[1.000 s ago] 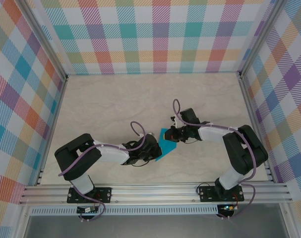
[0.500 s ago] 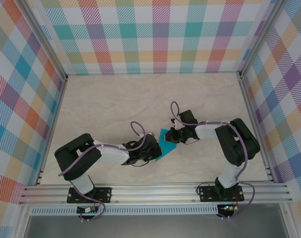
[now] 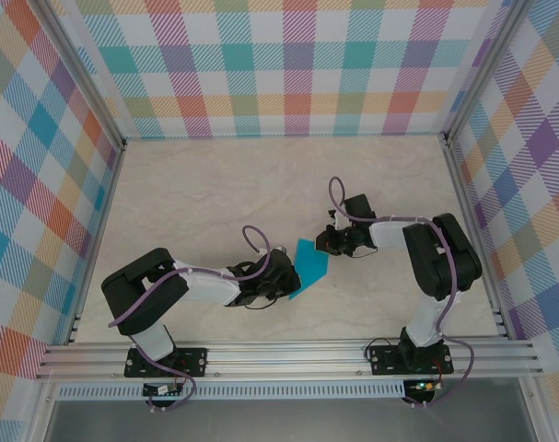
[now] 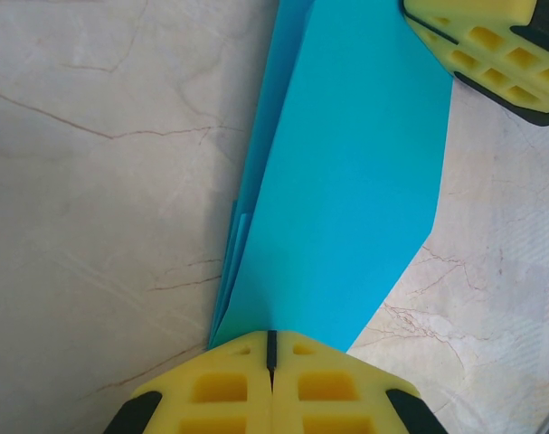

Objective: Fold a paper plane with a square sheet of paper (pick it up from the middle)
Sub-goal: Fourth fold the wing at the center of the table.

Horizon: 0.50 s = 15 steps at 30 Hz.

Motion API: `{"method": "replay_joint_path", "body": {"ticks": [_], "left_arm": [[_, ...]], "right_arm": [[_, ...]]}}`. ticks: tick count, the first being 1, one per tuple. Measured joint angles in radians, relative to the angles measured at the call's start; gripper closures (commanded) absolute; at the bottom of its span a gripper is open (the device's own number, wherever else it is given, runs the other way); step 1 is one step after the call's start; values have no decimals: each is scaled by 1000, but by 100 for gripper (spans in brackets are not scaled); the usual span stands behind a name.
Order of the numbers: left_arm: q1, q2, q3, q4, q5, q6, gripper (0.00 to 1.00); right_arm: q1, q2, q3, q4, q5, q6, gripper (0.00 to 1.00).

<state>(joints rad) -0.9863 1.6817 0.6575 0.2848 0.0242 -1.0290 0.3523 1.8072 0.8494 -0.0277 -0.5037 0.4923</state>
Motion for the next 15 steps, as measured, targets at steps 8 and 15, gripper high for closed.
{"method": "replay_joint_path", "body": {"ticks": [8, 15], "left_arm": [[0, 0, 0, 0, 0, 0, 97], [0, 0, 0, 0, 0, 0, 96]], "right_arm": [[-31, 12, 25, -5, 19, 2, 94], [-61, 30, 68, -27, 68, 8, 95]]}}
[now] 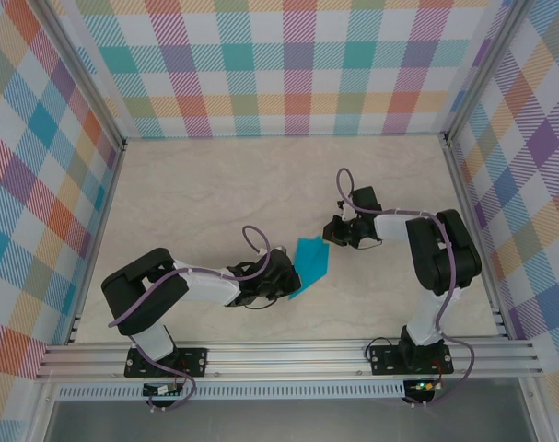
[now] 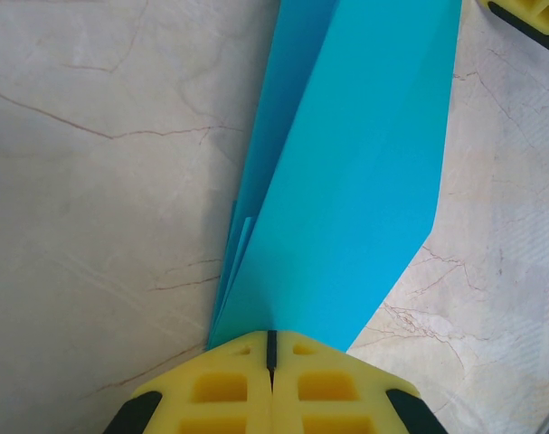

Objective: Fold a paper plane with a square sheet of paper (pick it up from the middle)
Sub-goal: Fourth fold the wing at the center of the table.

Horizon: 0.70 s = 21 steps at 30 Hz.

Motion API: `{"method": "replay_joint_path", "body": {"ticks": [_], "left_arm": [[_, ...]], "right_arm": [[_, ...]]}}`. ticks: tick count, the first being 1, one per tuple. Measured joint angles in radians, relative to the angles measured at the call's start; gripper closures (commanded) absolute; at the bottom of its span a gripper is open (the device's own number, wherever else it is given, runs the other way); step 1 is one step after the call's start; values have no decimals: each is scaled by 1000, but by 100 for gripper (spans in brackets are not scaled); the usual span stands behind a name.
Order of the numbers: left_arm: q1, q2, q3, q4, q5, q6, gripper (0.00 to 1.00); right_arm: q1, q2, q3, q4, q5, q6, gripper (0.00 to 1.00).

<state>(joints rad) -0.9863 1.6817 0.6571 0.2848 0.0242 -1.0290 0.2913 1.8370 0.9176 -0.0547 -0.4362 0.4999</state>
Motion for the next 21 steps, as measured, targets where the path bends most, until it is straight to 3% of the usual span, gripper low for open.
{"method": "replay_joint_path", "body": {"ticks": [5, 12, 21], "left_arm": [[0, 0, 0, 0, 0, 0, 96], [0, 0, 0, 0, 0, 0, 96], [0, 0, 0, 0, 0, 0, 96]], "right_arm": [[-8, -23, 7, -24, 21, 1, 92], [-9, -245, -32, -29, -34, 20, 92], [189, -309, -221, 28, -88, 118, 95]]}}
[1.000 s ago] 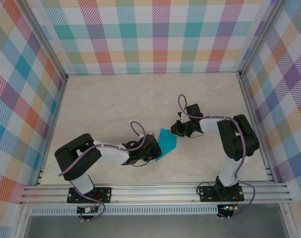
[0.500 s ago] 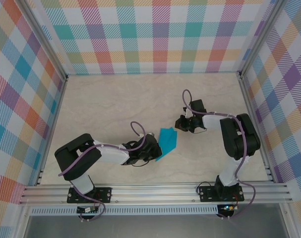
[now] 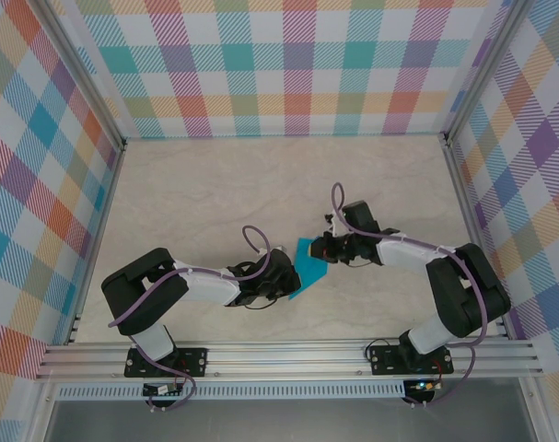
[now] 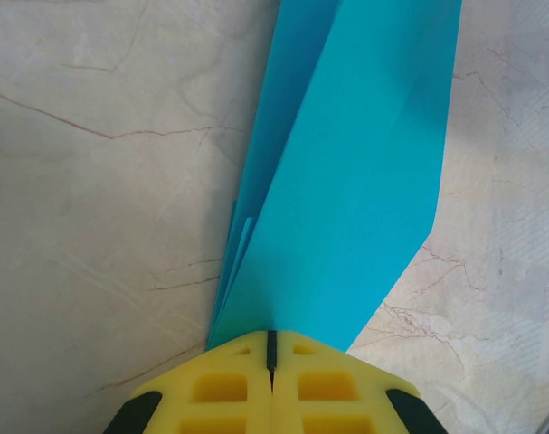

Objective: Fold a paper plane with a square sheet of paper (pick it up from the middle)
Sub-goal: Fourth fold the wing at the center of the table.

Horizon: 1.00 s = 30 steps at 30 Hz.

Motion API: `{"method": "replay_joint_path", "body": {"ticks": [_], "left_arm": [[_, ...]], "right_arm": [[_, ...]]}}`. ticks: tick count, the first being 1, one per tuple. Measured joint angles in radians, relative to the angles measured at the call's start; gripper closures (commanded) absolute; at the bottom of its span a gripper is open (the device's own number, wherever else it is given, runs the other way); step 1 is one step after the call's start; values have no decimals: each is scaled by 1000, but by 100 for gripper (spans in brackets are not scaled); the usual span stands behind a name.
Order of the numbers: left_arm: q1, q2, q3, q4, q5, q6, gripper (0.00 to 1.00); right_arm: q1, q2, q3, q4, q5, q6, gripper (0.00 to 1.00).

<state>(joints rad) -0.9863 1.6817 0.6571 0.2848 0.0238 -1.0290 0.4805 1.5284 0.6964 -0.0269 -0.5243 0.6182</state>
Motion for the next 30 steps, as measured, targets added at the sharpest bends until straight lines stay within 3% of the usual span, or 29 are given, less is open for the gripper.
{"method": "replay_joint_path", "body": {"ticks": [7, 17, 25, 30], "left_arm": [[0, 0, 0, 0, 0, 0, 96], [-1, 0, 0, 1, 0, 0, 96], [-1, 0, 0, 1, 0, 0, 96], [-1, 0, -6, 11, 0, 0, 96]], "right_arm": [[84, 14, -56, 61, 0, 73, 95], [96, 122, -55, 132, 0, 104, 96], [93, 149, -19, 90, 65, 90, 96], [16, 180, 27, 90, 107, 71, 96]]}}
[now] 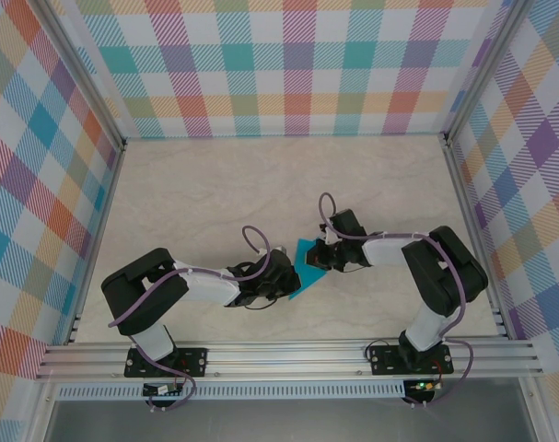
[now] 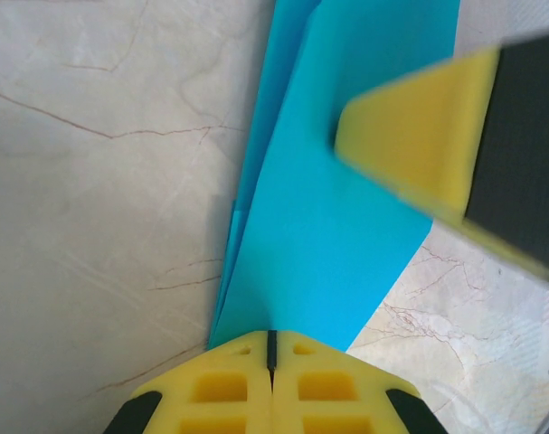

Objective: Fold a paper plane with a square sheet of paper (pick it up from the middle)
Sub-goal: Fourth fold the wing at the center of the table.

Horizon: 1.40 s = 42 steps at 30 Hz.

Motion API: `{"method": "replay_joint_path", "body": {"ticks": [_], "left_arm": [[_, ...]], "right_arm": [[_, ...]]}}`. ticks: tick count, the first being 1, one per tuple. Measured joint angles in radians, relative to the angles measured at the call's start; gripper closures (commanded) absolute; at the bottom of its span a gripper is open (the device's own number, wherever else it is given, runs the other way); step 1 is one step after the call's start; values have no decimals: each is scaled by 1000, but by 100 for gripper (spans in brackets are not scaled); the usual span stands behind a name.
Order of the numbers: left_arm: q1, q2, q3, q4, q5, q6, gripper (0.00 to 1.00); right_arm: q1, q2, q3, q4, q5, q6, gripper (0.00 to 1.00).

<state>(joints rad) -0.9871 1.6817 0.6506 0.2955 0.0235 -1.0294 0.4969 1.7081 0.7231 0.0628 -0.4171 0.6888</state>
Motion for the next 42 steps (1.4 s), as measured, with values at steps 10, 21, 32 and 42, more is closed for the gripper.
{"method": "replay_joint_path", "body": {"ticks": [10, 21, 32, 42], "left_arm": [[0, 0, -1, 1, -1, -3, 96], [0, -2, -5, 7, 0, -3, 96], [-1, -2, -5, 7, -2, -3, 96], [-1, -2, 0, 0, 1, -3, 94]], "right_arm": [[-153, 70, 38, 39, -98, -31, 95], [-224, 57, 72, -14, -106, -67, 91], [-112, -105, 36, -37, -155, -52, 92], [-45, 60, 19, -27, -188, -12, 96]]}}
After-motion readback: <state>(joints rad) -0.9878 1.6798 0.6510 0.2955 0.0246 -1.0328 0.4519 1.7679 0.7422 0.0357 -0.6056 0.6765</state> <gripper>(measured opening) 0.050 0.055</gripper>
